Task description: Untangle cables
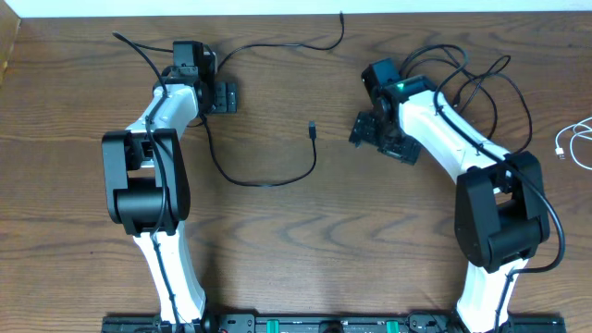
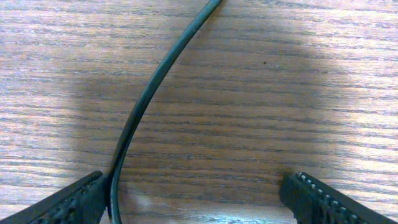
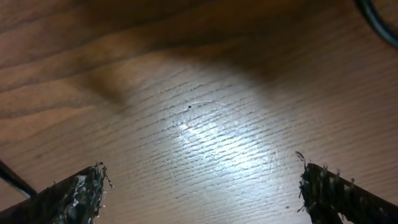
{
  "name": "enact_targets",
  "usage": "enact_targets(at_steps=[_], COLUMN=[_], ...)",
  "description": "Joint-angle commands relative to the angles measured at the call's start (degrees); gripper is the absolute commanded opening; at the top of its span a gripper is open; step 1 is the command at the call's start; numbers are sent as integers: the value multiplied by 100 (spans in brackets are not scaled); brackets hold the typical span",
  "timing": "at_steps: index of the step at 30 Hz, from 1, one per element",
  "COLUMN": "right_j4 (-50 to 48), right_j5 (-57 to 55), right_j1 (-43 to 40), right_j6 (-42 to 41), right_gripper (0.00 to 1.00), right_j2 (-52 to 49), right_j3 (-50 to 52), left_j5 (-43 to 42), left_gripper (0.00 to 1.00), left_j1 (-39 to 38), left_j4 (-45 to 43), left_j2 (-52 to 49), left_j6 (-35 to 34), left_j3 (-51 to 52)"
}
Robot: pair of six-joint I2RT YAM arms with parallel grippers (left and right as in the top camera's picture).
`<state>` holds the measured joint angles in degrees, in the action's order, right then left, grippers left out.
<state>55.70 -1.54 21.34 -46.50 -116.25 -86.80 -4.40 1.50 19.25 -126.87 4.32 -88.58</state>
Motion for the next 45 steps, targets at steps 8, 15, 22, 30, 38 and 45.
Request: enact_targets(at_steps=[8,15,22,30,38,45], right_j4=[-643,-844,-999,-1486,-1620,-1945], right_j5=[109,-160,-728,-903,-859,-857], right_j1=[68,61,44,-330,-968,-1552], right_j6=[-933,-1349,-1478,-1405,-1045,-844], right_gripper=[99,99,99,99,99,99], right_j2=[-81,-83,-109,-116,-363,-968], right_j3=[785,1150,1204,1204,1204,1204], left_j5=[-98,-98,-98,-98,-98,-98], left_gripper=[92,91,91,92,91,91], left_j1=[17,17,17,17,17,17], left_j4=[149,146,142,146,146,146], left_j2=[-321,-321,-321,-321,-321,-321], left_j6=[11,11,11,11,11,11], left_j3=[208,208,208,212,212,212])
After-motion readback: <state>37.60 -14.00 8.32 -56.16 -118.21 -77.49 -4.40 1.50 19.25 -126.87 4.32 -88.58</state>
